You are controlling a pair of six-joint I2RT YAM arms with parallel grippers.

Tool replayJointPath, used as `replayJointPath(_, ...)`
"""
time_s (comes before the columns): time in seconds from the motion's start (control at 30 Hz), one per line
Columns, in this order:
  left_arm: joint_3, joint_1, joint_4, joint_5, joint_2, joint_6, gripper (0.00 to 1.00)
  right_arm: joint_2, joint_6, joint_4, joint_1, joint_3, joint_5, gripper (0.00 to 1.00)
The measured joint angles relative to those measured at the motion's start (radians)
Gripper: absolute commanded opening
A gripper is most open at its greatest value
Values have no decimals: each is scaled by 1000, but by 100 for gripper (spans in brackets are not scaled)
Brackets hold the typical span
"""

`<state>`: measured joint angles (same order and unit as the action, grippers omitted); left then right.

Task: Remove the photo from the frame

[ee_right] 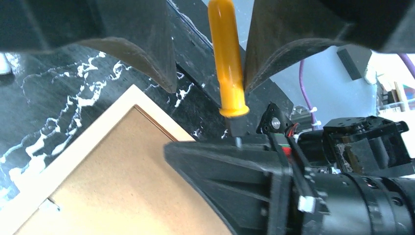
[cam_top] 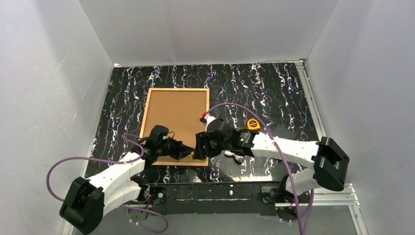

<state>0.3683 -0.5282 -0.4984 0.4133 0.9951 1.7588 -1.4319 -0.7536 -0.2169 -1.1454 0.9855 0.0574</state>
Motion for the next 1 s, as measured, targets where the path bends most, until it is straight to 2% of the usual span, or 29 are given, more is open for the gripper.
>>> replayJointPath(0.13,1,0,62,-10,-28,16,0,72,-34,-14,3,-69,-1,60)
replayJointPath(0.23,1,0,66,-6,-19,23,0,110,-47,-19,7,-87,11,47)
replayJointPath(0.27,1,0,63,-5,-14,23,0,113,-47,-13,11,-87,21,46)
replayJointPath(0.5,1,0,56,-5,-2,21,0,71,-52,9,24,-76,105,44)
replayJointPath(0.53,1,0,56,-5,-2,17,0,55,-53,10,24,-71,116,40)
replayJointPath(0.57,1,0,57,-5,-3,14,0,39,-52,11,24,-64,128,30)
replayJointPath(0.63,1,0,65,-5,-10,5,0,12,-48,11,24,-49,144,1)
replayJointPath(0.67,1,0,72,-13,-13,-3,0,3,-42,15,24,-42,164,1)
replayJointPath(0.7,1,1,81,-15,-13,-8,6,-1,-45,26,22,-26,178,1)
replayJointPath(0.73,1,2,85,-13,-18,-13,28,-2,-48,10,15,-14,171,1)
replayJointPath(0.77,1,2,90,-13,-26,-24,43,-2,-48,3,14,-11,166,1)
replayJointPath(0.8,2,2,102,-14,-34,-41,54,-2,-52,-5,14,-8,157,1)
replayJointPath(0.9,24,2,217,-39,-77,-127,70,-4,-83,-75,9,14,74,1)
replayJointPath(1.0,97,3,378,-99,-123,-263,76,-4,-135,-155,-20,27,-38,1)
